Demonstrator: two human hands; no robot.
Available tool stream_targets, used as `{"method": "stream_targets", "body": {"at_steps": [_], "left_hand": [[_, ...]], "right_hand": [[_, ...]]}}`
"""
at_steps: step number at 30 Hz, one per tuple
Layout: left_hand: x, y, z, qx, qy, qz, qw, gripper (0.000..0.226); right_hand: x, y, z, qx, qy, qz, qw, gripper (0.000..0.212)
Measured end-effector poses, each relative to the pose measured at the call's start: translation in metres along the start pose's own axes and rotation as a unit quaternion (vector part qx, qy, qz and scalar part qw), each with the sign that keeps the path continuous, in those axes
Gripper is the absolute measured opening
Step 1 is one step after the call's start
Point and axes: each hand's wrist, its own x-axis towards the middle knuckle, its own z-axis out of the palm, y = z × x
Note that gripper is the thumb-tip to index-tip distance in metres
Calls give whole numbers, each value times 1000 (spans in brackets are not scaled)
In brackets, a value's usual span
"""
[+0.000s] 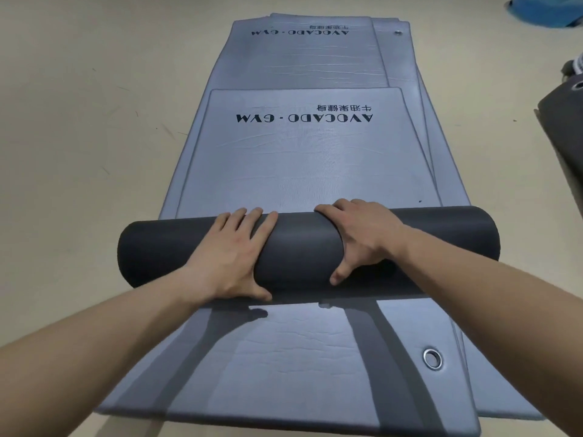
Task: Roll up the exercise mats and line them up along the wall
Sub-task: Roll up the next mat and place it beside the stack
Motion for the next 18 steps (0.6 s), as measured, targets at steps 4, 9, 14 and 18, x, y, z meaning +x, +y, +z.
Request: {"method": "stream_targets", "body": {"at_steps": [4,9,14,18], "left_hand": [[24,-12,-9,-45,-31,7,998,138],[46,-25,-39,-139,-138,8,981,124],[21,-22,-30,-202,-194,-1,960,129],[-9,-1,-12,-65,-53,1,996,138]], "right_hand": [[-21,-4,33,-95,102,18,990,150],[-9,-3,10,-99,45,5,994,131],[-12,1,3,28,-80,-25,996,129],[-3,5,-4,83,-110,-10,990,127]]}}
